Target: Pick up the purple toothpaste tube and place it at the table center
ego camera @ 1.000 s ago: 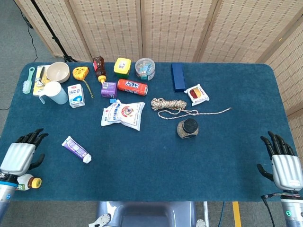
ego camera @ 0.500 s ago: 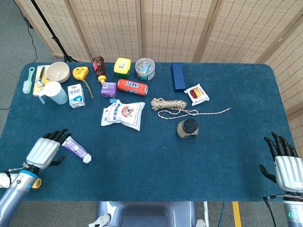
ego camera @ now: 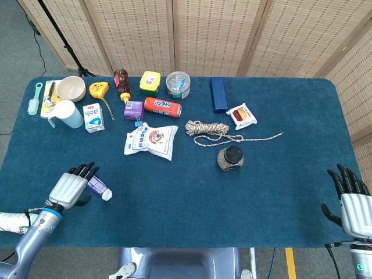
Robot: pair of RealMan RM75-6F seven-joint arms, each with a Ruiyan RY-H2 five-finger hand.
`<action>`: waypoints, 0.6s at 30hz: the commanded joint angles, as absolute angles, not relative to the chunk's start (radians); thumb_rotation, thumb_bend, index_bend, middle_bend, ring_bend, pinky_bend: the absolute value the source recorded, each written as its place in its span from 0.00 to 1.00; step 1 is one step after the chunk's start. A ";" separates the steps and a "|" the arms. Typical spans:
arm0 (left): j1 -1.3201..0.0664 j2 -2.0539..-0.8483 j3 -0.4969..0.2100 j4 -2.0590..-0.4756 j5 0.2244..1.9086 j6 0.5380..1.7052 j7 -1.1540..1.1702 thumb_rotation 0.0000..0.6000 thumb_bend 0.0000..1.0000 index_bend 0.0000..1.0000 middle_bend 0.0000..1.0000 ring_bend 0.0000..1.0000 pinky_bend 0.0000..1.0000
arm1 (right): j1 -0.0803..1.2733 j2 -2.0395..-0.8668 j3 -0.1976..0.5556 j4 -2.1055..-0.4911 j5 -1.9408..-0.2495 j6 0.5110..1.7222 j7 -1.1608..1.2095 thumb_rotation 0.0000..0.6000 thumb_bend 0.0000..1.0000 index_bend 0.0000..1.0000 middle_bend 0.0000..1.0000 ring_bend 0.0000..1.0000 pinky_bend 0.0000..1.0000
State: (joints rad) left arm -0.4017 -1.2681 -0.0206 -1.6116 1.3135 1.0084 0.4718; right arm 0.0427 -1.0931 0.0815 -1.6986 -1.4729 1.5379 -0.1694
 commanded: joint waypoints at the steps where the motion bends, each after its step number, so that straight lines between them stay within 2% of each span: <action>1: -0.407 -1.292 -0.020 -1.601 1.295 1.013 0.498 0.80 0.31 0.09 0.06 0.09 0.23 | 0.040 -1.091 0.081 -1.700 -1.473 1.540 -0.166 1.00 0.25 0.13 0.05 0.09 0.19; 11: -0.425 -1.366 -0.041 -1.576 1.252 1.046 0.564 0.79 0.31 0.09 0.06 0.10 0.23 | 0.019 -1.082 0.077 -1.702 -1.469 1.562 -0.149 1.00 0.25 0.13 0.04 0.09 0.19; 18: -0.483 -1.410 -0.053 -1.575 1.212 0.991 0.620 0.79 0.31 0.09 0.06 0.10 0.23 | 0.006 -1.080 0.078 -1.694 -1.462 1.573 -0.132 1.00 0.25 0.13 0.04 0.09 0.19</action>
State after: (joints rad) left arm -0.4701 -1.3981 -0.0486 -1.5739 1.2243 0.9999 0.6084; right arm 0.0062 -1.0798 0.0779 -1.6944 -1.4627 1.5729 -0.1318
